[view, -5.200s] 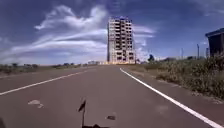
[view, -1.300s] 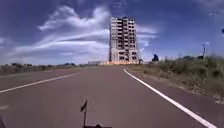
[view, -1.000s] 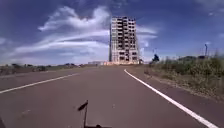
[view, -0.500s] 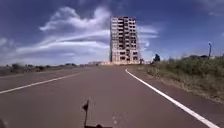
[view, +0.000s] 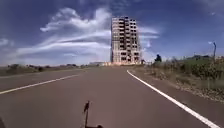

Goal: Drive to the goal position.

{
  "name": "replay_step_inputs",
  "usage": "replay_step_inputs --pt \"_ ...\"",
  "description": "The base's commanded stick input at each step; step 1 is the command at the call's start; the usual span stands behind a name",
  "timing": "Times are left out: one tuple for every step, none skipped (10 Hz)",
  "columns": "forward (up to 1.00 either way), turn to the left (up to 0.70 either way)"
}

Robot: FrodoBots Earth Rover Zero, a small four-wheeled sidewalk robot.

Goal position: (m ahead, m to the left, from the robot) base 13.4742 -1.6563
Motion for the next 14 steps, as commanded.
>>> replay_step_inputs --pt "1.00 0.00" --pt "1.00 0.00" --pt "1.00 0.00" --pt "1.00 0.00" --pt "1.00 0.00" --pt "1.00 0.00" --pt "1.00 0.00" --pt "1.00 0.00" --pt "1.00 0.00" --pt "1.00 0.00" --pt "1.00 0.00" --pt "1.00 0.00" --pt "1.00 0.00" --pt "1.00 0.00"
